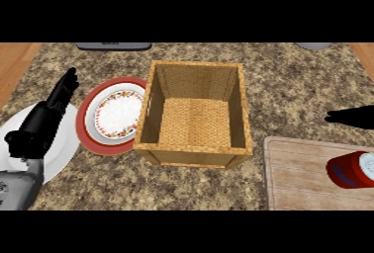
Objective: Pick the can from the cutting board and place it in the basket
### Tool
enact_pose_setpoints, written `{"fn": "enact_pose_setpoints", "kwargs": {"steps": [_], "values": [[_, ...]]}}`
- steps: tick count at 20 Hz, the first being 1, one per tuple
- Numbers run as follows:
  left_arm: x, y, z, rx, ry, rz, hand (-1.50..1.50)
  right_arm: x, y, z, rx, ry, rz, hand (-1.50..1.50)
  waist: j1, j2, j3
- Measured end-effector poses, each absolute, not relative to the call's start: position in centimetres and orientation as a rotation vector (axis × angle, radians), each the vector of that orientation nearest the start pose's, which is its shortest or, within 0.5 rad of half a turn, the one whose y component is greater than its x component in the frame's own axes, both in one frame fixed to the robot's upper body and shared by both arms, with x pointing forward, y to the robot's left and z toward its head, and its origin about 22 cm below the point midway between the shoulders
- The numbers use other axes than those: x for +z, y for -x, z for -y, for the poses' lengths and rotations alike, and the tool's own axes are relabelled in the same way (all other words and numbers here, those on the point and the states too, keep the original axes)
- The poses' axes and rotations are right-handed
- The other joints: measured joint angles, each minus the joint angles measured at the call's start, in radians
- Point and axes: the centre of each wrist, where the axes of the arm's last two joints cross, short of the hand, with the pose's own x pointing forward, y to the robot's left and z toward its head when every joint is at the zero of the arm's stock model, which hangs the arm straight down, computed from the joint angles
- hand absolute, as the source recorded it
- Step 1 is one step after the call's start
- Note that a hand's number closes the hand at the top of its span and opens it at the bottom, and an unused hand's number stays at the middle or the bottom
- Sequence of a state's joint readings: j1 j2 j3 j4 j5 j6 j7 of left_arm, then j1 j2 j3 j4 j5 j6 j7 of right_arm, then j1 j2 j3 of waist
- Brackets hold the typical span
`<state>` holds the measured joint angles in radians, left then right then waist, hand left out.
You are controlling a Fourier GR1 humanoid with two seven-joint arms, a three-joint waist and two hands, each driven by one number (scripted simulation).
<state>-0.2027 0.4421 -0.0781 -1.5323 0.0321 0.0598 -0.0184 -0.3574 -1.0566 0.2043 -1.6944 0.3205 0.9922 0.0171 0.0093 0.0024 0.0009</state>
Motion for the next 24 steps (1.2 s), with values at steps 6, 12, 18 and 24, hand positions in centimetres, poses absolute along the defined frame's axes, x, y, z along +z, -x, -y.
{"fn": "enact_pose_setpoints", "kwargs": {"steps": [6, 12, 18, 24], "values": [[7.5, -29.3, -29.2, -0.377, -0.296, 1.720, 0.00, 17.4, -28.7, 33.9, 1.818, 0.417, 0.768, -1.50, -0.003, 0.000, 0.000], [7.7, -28.6, -29.4, -0.375, -0.290, 1.722, 0.00, 15.5, -28.8, 34.9, 1.813, 0.442, 0.787, -1.50, -0.006, -0.002, 0.000], [6.6, -28.8, -29.5, -0.376, -0.292, 1.720, 0.00, 13.7, -28.8, 36.0, 1.813, 0.453, 0.830, -1.50, -0.008, -0.002, -0.001], [7.0, -28.8, -29.3, -0.373, -0.294, 1.724, 0.00, 12.4, -28.2, 35.7, 1.802, 0.463, 0.846, -1.50, -0.009, -0.003, -0.001]]}}
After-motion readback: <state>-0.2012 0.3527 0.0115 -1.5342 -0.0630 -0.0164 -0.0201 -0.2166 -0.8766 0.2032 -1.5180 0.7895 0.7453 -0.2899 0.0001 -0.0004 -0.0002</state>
